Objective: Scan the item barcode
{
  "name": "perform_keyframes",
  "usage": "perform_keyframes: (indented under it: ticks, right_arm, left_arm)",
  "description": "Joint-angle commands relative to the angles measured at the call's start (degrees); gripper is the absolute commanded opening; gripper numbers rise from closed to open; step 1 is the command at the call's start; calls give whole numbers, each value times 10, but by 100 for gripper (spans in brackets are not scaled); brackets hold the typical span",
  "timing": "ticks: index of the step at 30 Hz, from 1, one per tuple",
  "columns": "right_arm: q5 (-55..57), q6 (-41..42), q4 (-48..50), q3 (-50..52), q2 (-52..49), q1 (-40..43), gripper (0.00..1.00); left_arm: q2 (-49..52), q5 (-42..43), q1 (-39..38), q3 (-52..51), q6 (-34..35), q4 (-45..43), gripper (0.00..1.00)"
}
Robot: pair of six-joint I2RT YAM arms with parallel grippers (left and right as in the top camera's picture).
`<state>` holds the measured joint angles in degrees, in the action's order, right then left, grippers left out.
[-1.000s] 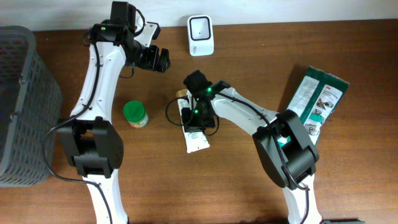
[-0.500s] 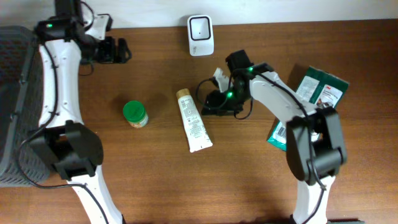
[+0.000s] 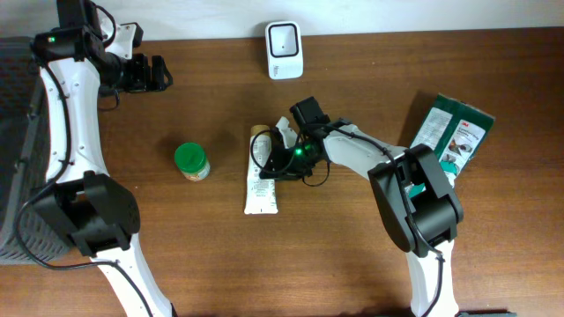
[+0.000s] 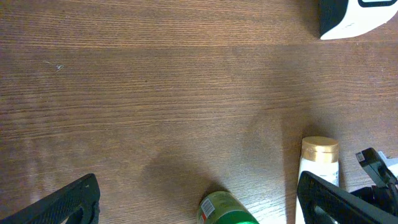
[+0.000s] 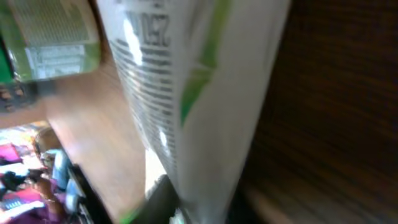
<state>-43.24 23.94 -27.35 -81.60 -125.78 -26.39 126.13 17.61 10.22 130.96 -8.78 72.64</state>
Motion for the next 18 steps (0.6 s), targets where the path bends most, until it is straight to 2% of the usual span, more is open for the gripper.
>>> perform_keyframes:
  ticks: [1,4,9,12,17,18]
  right_arm:
    - [79,25,-1,19,-13,-2,4]
    - [84,-9,-38,9,19,3,4]
    - [296,-76,-294,-119,79,-5,4]
    - [403,-76,-314,-125,73,-33,4]
    - [421,-70,-298,-112,28,-55,5]
    - [412,-70,-296,-112,23,-55,9]
  left_arm:
    - [-3,10,2,10,5,0,99]
    - [-3,10,2,10,5,0,99]
    - [-3,10,2,10,5,0,99]
    - [-3,10,2,10,5,0,99]
    - [-3,10,2,10,5,0,99]
    - [-3,10,2,10,5,0,99]
